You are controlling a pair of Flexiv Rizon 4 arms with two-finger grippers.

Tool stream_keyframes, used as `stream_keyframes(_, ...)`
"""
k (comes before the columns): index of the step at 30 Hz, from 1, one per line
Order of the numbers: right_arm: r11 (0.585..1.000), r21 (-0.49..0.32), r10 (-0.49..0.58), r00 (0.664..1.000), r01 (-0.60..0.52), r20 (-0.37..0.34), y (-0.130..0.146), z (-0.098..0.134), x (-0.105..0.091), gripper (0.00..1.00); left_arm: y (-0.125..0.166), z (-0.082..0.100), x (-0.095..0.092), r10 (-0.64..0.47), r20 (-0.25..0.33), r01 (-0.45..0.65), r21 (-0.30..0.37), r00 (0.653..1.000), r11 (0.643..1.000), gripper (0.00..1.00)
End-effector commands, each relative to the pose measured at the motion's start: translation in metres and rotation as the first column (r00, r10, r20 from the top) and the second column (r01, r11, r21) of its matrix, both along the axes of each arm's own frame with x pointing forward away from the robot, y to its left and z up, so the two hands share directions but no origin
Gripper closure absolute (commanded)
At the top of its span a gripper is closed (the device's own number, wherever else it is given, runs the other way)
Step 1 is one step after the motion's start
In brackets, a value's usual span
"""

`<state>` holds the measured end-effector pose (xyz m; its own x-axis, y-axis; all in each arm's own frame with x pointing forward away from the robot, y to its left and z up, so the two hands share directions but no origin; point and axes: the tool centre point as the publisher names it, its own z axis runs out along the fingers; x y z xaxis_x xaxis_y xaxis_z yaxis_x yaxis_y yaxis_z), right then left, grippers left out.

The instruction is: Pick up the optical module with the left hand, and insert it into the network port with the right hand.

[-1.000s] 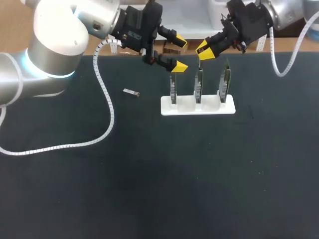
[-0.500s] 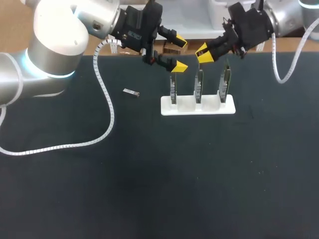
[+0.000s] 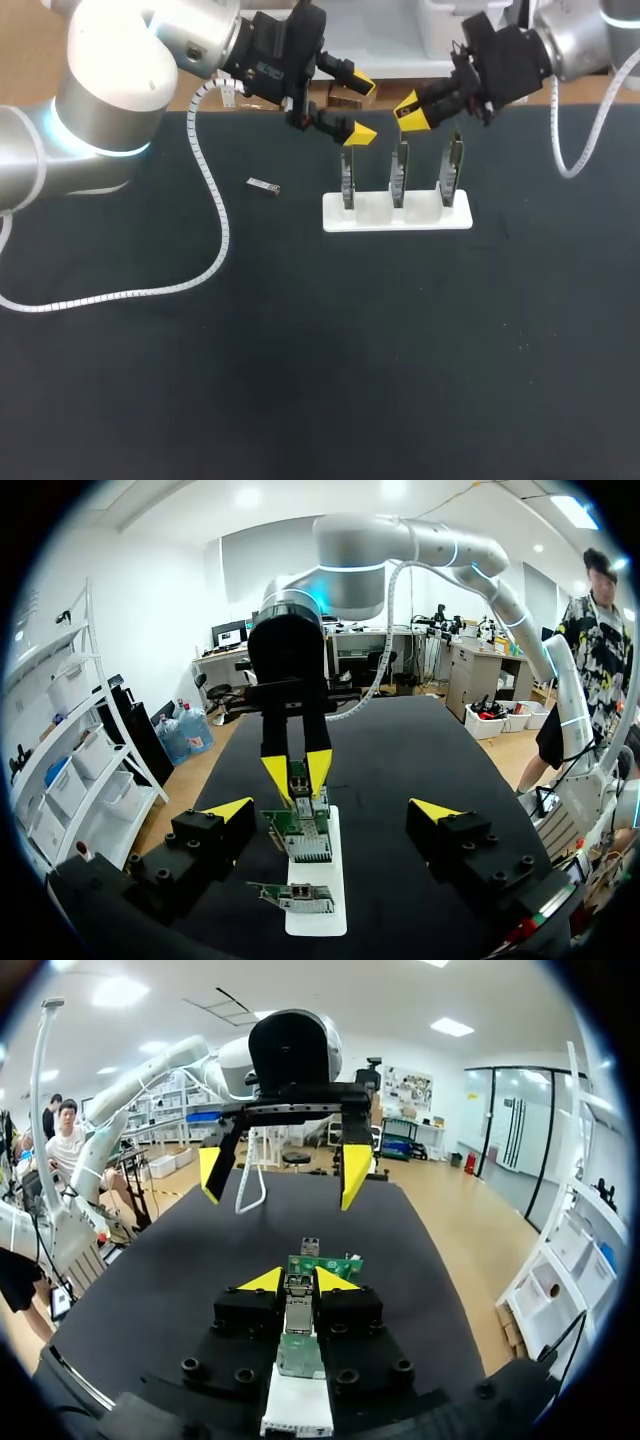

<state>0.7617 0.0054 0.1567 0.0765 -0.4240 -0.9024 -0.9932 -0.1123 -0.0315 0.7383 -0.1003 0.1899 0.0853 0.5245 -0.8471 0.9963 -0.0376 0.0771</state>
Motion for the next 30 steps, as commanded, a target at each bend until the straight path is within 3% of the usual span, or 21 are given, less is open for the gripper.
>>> stream_keyframes(1, 1.0, 0.007, -0.006, 1.0, 0.006, 0.004, -0.004, -0.003, -0.002, 1.0, -0.001, 0.0, 0.001, -0.001, -0.003, 0.001, 0.006, 1.0, 1.0, 0.0)
stream_keyframes(7, 1.0, 0.0, 0.006, 1.0, -0.006, -0.008, -0.003, -0.004, 0.002, 1.0, -0.001, 0.0, 0.001, -0.001, -0.003, 0.001, 0.006, 1.0, 1.0, 0.0)
stream_keyframes(8, 1.0, 0.001, 0.013, 1.0, -0.013, -0.004, -0.002, -0.004, 0.003, 0.81, -0.001, 0.0, 0.001, -0.001, -0.003, 0.001, 0.006, 1.0, 1.0, 0.0)
stream_keyframes(9, 1.0, 0.0, 0.013, 1.0, -0.013, -0.006, -0.001, -0.003, 0.003, 0.52, -0.001, 0.0, 0.001, -0.001, -0.003, 0.001, 0.006, 1.0, 1.0, 0.0)
stream_keyframes(10, 1.0, 0.004, 0.02, 1.0, -0.02, -0.007, 0.0, -0.003, 0.003, 0.0, -0.001, 0.0, 0.001, -0.001, -0.003, 0.001, 0.006, 1.0, 1.0, 0.0)
stream_keyframes(30, 0.999, 0.043, 0.027, 0.999, -0.028, 0.033, -0.002, 0.026, 0.009, 0.0, -0.001, 0.0, 0.001, -0.001, -0.003, 0.001, 0.006, 1.0, 1.0, 0.0)
